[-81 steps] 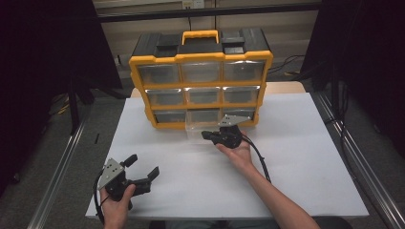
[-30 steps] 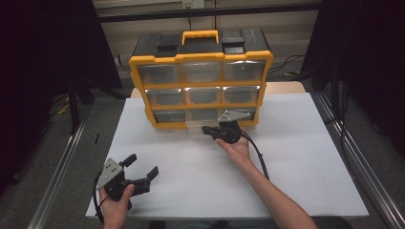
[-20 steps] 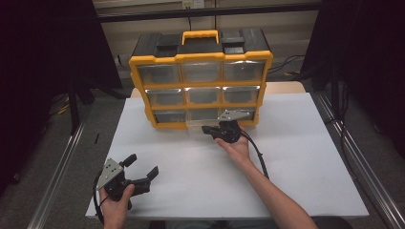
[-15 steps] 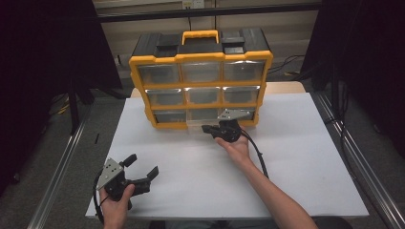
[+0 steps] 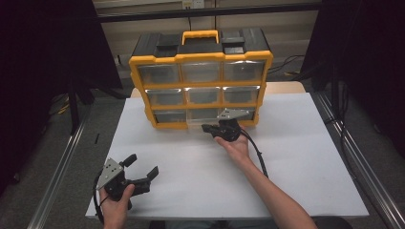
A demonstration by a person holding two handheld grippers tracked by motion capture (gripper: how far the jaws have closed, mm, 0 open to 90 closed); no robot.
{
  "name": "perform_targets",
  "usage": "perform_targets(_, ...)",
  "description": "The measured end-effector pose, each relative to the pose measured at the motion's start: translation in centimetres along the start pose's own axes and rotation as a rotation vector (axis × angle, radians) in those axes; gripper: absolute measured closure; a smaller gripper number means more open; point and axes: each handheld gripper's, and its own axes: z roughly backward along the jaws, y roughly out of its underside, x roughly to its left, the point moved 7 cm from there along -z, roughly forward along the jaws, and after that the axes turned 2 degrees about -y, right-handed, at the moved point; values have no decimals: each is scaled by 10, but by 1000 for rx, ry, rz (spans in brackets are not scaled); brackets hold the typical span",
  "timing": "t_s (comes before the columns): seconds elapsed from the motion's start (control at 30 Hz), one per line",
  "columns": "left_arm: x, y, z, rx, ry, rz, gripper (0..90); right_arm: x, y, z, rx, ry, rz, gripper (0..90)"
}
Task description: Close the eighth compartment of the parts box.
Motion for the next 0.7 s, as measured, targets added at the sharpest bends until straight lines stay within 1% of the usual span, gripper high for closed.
perform_targets(0.33, 0, 0, 0, -2, -1, 2, 41, -2, -1, -3, -7, 6, -7, 900)
perform_targets(0.37, 1, 0, 1, 4, -6, -9, 41, -2, -1, -3, -7, 6, -9, 900)
perform_targets(0.43, 2, 0, 1, 8, -5, -20, 41, -2, -1, -4, -7, 8, -9, 900)
perform_targets(0.5, 2, 0, 1, 8, -5, -18, 41, -3, -1, -4, -6, 9, -8, 900)
perform_targets(0.53, 0, 0, 0, -1, 6, 2, 41, -3, -1, -4, -6, 8, -9, 900)
perform_targets(0.7, 0, 0, 0, -2, -1, 2, 41, -5, -2, -5, -6, 13, -9, 900)
